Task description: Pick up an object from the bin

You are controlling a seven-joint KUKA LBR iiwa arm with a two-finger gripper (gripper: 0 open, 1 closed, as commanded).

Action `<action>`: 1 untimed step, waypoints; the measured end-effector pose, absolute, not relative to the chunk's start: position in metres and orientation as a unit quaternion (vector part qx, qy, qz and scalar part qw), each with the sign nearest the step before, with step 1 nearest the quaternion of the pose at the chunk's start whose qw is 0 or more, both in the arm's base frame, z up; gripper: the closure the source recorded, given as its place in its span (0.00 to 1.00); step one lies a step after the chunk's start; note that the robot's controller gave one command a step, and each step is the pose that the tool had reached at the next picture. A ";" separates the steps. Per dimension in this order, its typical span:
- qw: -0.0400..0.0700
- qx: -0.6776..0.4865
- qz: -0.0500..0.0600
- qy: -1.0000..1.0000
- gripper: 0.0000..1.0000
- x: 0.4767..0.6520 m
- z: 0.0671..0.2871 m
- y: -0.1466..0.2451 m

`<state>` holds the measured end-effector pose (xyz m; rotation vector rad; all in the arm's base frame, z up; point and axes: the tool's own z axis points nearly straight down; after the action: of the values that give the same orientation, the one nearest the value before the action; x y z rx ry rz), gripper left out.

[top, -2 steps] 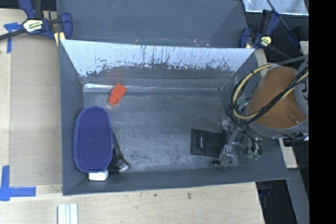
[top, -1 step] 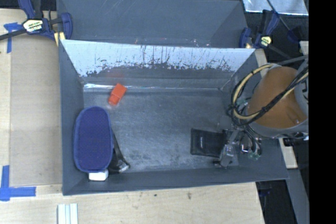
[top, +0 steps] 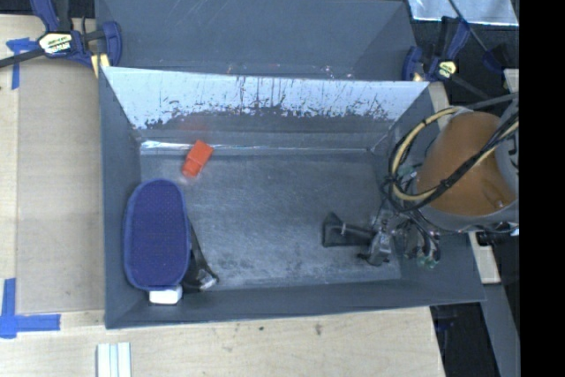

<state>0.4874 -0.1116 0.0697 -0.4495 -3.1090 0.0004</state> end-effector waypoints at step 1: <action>-0.006 -0.142 0.001 -0.990 1.00 0.490 0.152 -0.113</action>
Offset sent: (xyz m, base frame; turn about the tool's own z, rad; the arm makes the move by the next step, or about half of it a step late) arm 0.0000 -0.0001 0.0778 0.0000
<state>0.4898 -0.1128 0.1523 -0.4474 -3.1210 0.0020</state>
